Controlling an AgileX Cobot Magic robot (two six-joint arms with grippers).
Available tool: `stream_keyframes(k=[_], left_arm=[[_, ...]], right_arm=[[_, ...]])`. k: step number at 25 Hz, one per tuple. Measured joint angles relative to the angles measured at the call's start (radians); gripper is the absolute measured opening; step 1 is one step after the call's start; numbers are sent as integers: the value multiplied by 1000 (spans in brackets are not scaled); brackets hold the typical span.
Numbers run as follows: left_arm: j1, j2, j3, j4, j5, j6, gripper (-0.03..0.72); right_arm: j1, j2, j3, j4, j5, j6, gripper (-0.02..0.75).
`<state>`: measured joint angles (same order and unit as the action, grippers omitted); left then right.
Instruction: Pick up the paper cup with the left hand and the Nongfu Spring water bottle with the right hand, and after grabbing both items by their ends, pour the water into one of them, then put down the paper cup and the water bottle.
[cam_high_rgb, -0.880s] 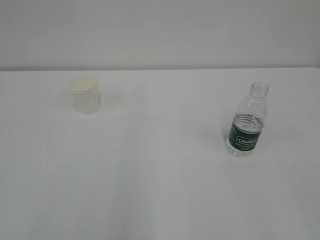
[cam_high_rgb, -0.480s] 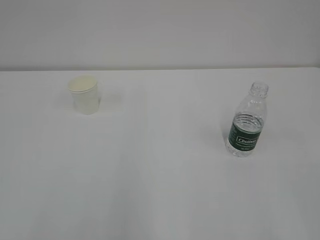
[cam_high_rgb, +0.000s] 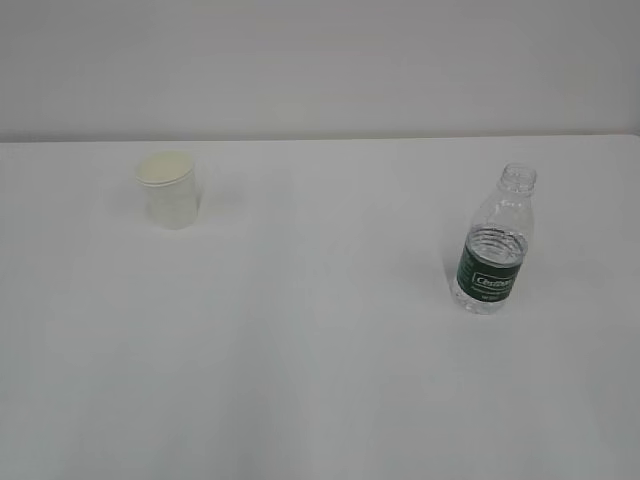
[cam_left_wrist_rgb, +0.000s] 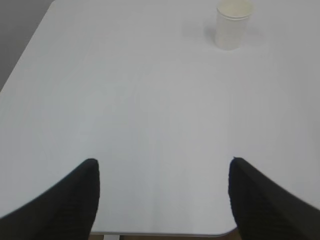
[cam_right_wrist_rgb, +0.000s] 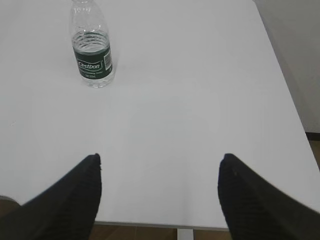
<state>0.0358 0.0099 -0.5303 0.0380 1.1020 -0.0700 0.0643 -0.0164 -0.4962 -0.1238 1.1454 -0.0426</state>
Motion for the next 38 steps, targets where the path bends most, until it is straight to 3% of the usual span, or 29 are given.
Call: stream_keyframes(k=[10, 17, 26, 31, 38], left_arm=[[0, 0, 0, 1, 0, 0, 583], [-59, 2, 0, -7, 0, 0, 583], [-75, 160, -88, -38, -41, 0, 544], [-75, 237, -136, -64, -172, 0, 538], [-75, 303, -146, -127, -354, 0, 510]], right_arm=[[0, 0, 0, -30, 0, 0, 547], [0, 0, 0, -65, -2, 11, 547], [0, 0, -11, -2, -11, 43, 547], [0, 5, -75, 91, -102, 43, 547], [0, 99, -151, 195, -343, 12, 547]])
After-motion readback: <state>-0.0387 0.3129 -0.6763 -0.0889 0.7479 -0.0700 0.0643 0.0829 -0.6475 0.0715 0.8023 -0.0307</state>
